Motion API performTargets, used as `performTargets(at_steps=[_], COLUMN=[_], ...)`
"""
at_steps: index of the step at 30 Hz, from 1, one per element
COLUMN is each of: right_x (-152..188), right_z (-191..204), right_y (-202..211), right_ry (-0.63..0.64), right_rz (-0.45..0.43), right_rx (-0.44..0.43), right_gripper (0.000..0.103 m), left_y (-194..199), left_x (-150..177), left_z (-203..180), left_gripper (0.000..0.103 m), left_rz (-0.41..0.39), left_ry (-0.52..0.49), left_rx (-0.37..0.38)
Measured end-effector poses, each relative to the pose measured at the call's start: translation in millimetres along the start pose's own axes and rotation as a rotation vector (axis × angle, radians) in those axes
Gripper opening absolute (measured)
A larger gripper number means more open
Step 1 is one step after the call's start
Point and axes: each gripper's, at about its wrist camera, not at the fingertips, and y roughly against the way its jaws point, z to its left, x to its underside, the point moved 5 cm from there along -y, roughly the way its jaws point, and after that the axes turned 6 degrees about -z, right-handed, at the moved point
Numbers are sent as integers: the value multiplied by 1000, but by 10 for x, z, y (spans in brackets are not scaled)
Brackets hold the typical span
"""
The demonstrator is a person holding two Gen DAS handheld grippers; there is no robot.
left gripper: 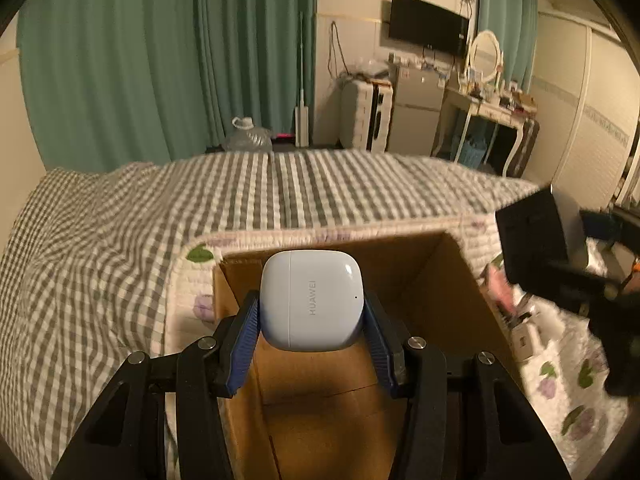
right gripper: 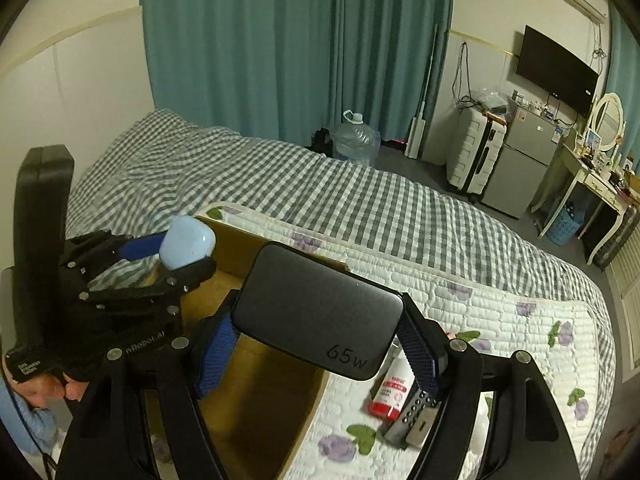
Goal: Organize rigid objects
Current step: 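Lower both held items into the cardboard box and open both tools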
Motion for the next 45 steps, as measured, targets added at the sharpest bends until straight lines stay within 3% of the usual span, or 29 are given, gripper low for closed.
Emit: performTargets(at_steps=[6, 8, 16, 20, 24, 32, 34, 36, 40, 45], right_x=[54, 72, 48, 43, 72, 233, 204, 126, 24, 63], right_z=[-51, -47, 2, 115, 214, 301, 301, 280, 131, -338], right_y=[-298, -323, -193, -217, -451, -889, -859, -738, -449, 85], right_ry=[-17, -22, -14, 5, -3, -15, -21, -31, -34, -54], right_rz=[21, 22, 12, 20, 38, 98, 63, 17, -29, -70], right_rx=[-12, -21, -16, -18, -11, -11, -16, -19, 7, 60], right_gripper=[74, 74, 74, 74, 74, 75, 81, 93, 94, 94], left_y=[-121, -81, 317, 543, 538, 425, 430, 468, 625, 786], left_x=[94, 102, 94, 34, 57, 155, 166, 169, 106, 108], left_z=[-3, -11, 55, 276, 474, 506, 498, 481, 368, -13], left_gripper=[53, 65, 68, 70, 70, 70, 70, 70, 70, 70], left_rz=[43, 35, -68, -126, -111, -70, -66, -68, -94, -88], left_ry=[-13, -10, 24, 98, 142, 135, 140, 139, 125, 120], left_rx=[23, 15, -44, -96, -109, -97, -98, -106, -119, -101])
